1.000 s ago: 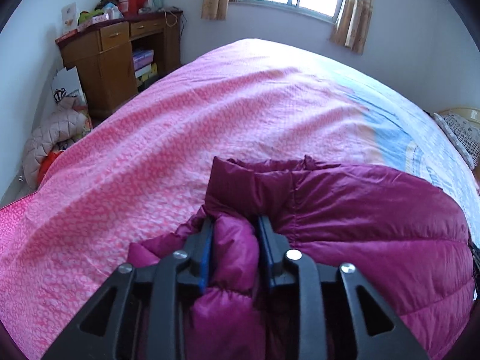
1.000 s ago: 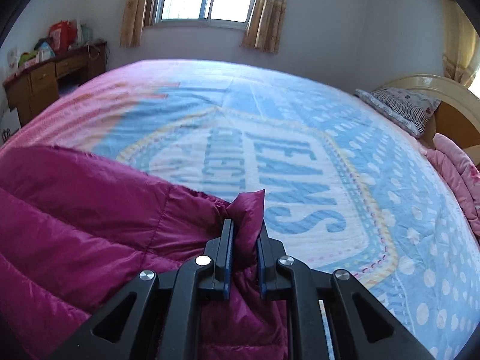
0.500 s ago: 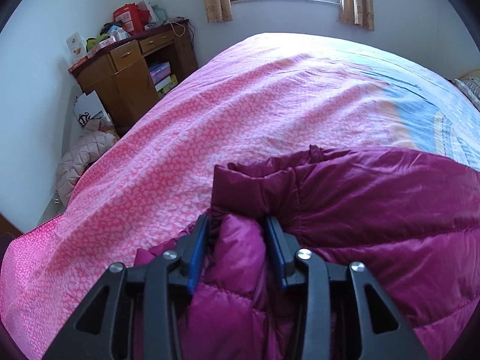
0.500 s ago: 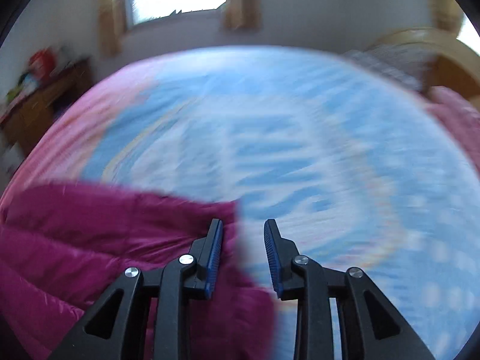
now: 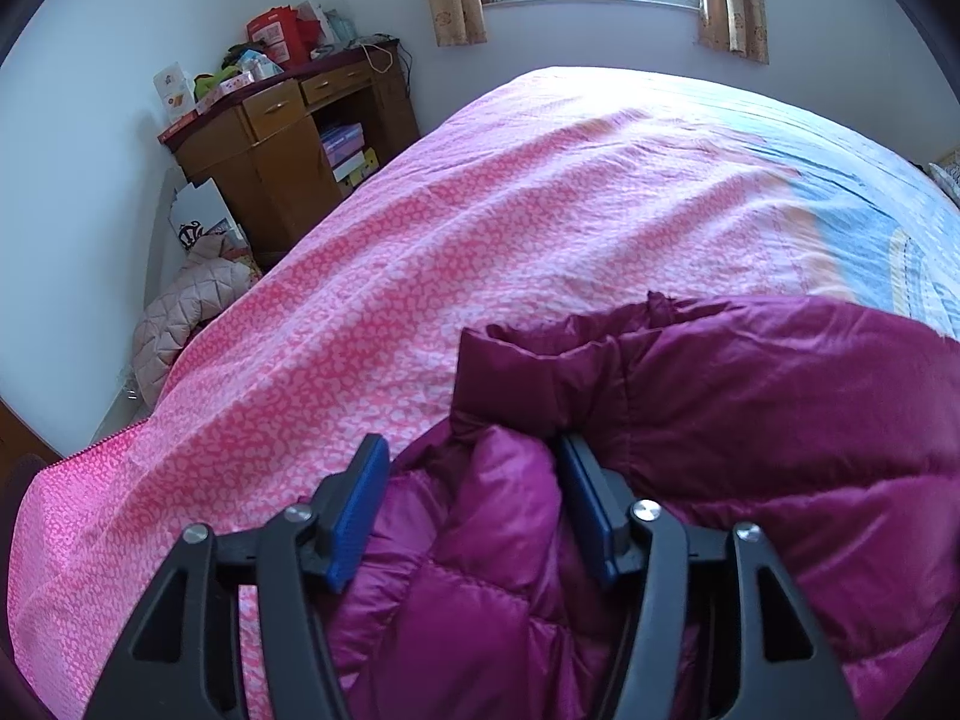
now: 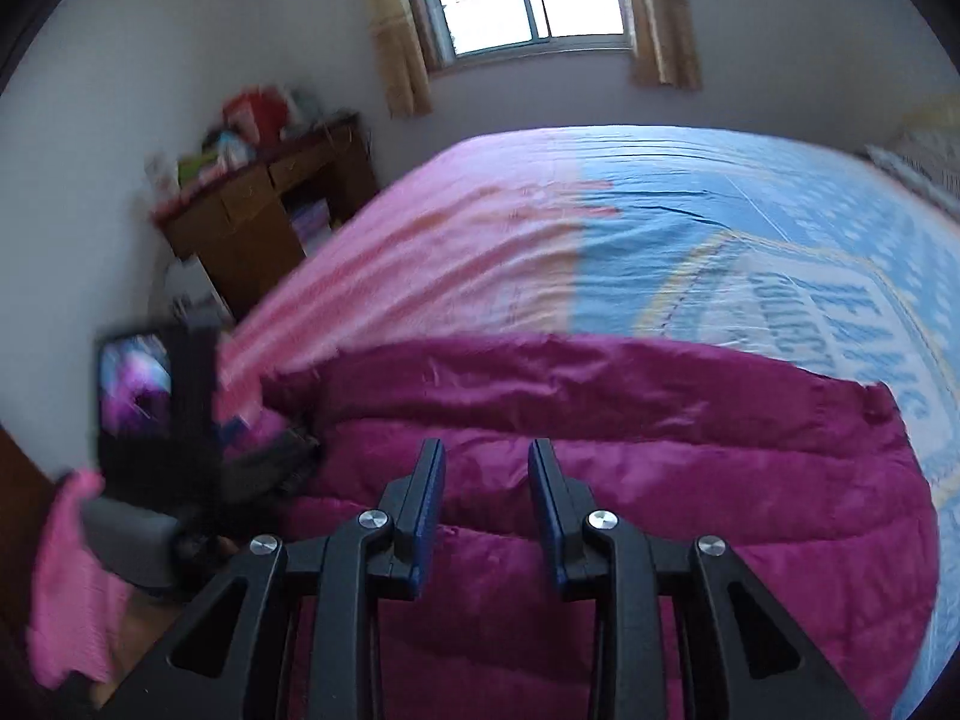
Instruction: Fold large clothes
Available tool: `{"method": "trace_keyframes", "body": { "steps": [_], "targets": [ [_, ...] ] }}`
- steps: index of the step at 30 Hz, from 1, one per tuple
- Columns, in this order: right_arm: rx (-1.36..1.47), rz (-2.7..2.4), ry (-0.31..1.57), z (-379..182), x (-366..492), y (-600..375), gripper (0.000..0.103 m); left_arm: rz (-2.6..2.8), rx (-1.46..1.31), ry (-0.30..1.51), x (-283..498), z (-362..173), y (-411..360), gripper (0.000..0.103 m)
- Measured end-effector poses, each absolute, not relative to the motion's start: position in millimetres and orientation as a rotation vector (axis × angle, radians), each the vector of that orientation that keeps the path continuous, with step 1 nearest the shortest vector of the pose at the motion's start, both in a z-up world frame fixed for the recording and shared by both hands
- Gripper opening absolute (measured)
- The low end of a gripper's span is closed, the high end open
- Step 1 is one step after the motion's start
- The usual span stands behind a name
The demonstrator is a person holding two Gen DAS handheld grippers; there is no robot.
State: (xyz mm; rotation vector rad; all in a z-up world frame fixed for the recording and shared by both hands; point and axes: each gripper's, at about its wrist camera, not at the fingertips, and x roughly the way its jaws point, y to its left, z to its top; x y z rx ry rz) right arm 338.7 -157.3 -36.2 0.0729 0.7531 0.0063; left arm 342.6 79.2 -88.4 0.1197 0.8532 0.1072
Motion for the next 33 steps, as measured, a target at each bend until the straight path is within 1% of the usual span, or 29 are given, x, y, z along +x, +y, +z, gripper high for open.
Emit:
{"method": "trace_keyframes", "body": {
  "steps": [1, 2, 3, 5, 11, 14, 16, 17, 18, 19, 22, 25, 27, 28, 33],
  "targets": [
    [0.083, -0.015, 0.771, -50, 342, -163, 0.029, 0.103, 0.112, 0.853, 342, -88, 80, 0.061],
    [0.138, -0.012, 0.788, -59, 344, -177, 0.027, 0.101, 0.108, 0.852, 342, -88, 80, 0.061],
    [0.198, 0.008, 0.802, -64, 346, -185, 0.026, 0.101, 0.107, 0.853, 342, -88, 80, 0.062],
    [0.231, 0.035, 0.816, -69, 350, -193, 0.026, 0.103, 0.108, 0.852, 342, -88, 80, 0.062],
    [0.217, 0.032, 0.827, -74, 354, -194, 0.026, 0.049, 0.06, 0.854, 336, -82, 86, 0.062],
    [0.228, 0.037, 0.825, -78, 358, -196, 0.026, -0.021, 0.04, 0.852, 322, -66, 88, 0.062],
    [0.231, 0.039, 0.824, -77, 358, -195, 0.026, -0.074, 0.01, 0.819, 302, -51, 84, 0.062],
    [0.23, 0.04, 0.824, -77, 360, -195, 0.026, -0.093, 0.007, 0.807, 294, -45, 80, 0.066],
    [0.234, 0.042, 0.823, -76, 362, -195, 0.026, -0.108, 0.018, 0.79, 283, -39, 72, 0.073],
    [0.241, 0.045, 0.822, -77, 362, -196, 0.026, -0.11, 0.028, 0.778, 276, -36, 68, 0.076],
    [0.266, 0.058, 0.82, -78, 361, -200, 0.026, -0.176, 0.046, 0.768, 256, -35, 46, 0.077],
    [0.31, 0.081, 0.814, -79, 359, -209, 0.026, -0.183, 0.031, 0.797, 255, -53, 33, 0.075],
    [0.34, 0.091, 0.811, -80, 358, -214, 0.024, -0.155, 0.003, 0.818, 260, -69, 36, 0.085],
    [0.369, 0.105, 0.809, -80, 358, -218, 0.024, -0.148, 0.014, 0.813, 262, -78, 36, 0.087],
    [0.495, 0.158, 0.808, -78, 350, -234, 0.024, -0.12, 0.085, 0.812, 268, -83, 25, 0.091]
  ]
}}
